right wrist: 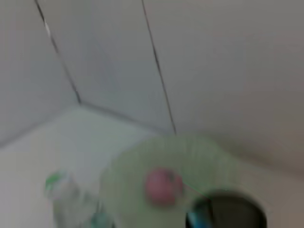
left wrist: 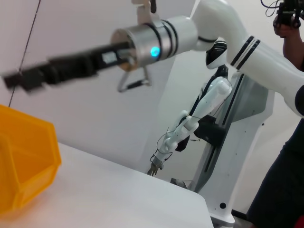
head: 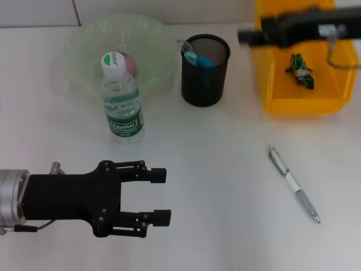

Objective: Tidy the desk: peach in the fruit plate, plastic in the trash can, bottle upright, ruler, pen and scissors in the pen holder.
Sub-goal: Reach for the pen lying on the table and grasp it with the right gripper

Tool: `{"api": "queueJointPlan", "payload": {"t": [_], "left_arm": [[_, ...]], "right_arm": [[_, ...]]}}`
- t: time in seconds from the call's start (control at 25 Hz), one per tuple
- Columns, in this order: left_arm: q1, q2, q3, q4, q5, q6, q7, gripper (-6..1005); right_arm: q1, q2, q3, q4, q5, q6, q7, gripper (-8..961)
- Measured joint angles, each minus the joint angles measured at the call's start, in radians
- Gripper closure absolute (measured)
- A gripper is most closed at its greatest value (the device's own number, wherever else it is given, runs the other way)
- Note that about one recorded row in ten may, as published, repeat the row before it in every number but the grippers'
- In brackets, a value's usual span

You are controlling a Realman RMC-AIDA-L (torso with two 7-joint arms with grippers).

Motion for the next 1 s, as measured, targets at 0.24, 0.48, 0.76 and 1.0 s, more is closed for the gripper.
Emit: {"api": "queueJointPlan", "payload": {"t": [0.24, 0.48, 0.76, 1.0], "left_arm": [[-0.003, 0.000, -0.005, -0.002, 0.010, 0.000, 0.013, 215], [-0.021, -0.001, -0.016, 0.003, 0.051, 0.009, -0.006, 215], [-0.040, -0.002, -0.017, 0.004, 0.122, 0.010, -0.003, 215], [-0.043, -0.010, -0.017, 0.004, 0.129, 0.003, 0.003, 215]], "right_arm": [[0.069, -0.005, 0.054, -0.147, -0.331, -0.390, 0.262, 251], [0.085, -0.002, -0.019, -0.152, -0.492, -0.502, 0.403, 254], [0.081, 0.002, -0.167, -0.084, -0.587, -0.453, 0.487, 257], [0.078, 0.003, -0.272, -0.015, -0.605, -0.359, 0.534, 260]]}}
